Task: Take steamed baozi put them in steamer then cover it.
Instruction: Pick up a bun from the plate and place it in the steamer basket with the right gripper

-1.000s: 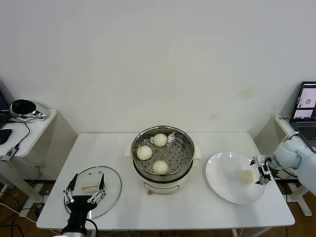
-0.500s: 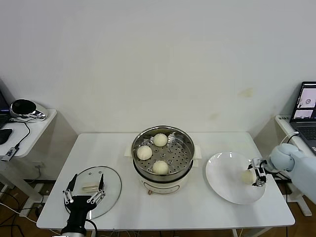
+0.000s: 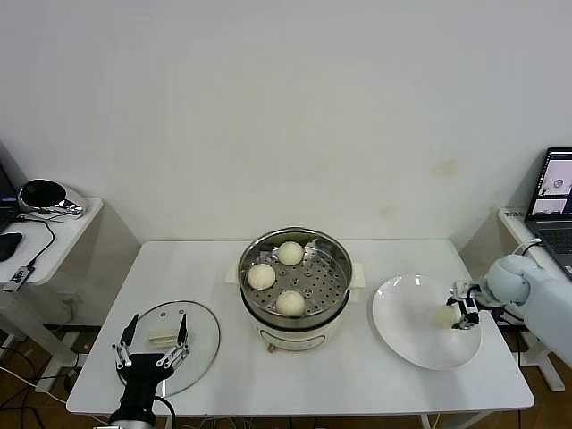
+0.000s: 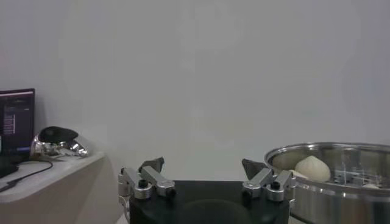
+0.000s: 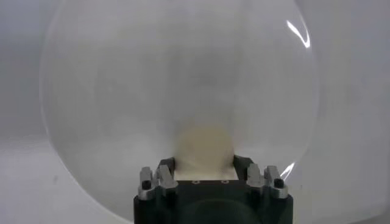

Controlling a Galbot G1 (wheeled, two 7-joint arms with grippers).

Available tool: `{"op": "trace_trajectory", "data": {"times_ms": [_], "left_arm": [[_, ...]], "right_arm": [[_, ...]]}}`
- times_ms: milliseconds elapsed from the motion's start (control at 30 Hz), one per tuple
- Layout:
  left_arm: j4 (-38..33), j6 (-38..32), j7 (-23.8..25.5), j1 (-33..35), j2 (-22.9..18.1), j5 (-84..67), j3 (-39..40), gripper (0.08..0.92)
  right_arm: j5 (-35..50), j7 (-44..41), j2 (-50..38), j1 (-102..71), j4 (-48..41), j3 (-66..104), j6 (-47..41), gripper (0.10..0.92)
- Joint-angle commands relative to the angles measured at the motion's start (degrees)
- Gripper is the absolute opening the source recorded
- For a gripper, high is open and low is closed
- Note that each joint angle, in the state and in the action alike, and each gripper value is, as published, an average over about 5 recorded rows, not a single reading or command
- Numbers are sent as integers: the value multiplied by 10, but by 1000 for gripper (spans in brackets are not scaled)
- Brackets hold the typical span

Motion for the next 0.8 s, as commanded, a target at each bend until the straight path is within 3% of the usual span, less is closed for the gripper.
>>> {"op": "trace_trajectory", "data": {"times_ms": [33,233,433,800], "left_arm": [[2,1,0,-3,1,0,1,823],[5,3,0,-9,2,0,4,823],[10,3,0,-15,3,0,8,823],[11,2,-1,-17,1,1,3,823]], "right_arm": [[95,-9,-38,183,65,-136,-28,586],[223,5,-21,422,146,-320,-74,590],[343,37,75,588,190,-432,-121,602],[494,139,251,562,187,-468,-266,609]]}}
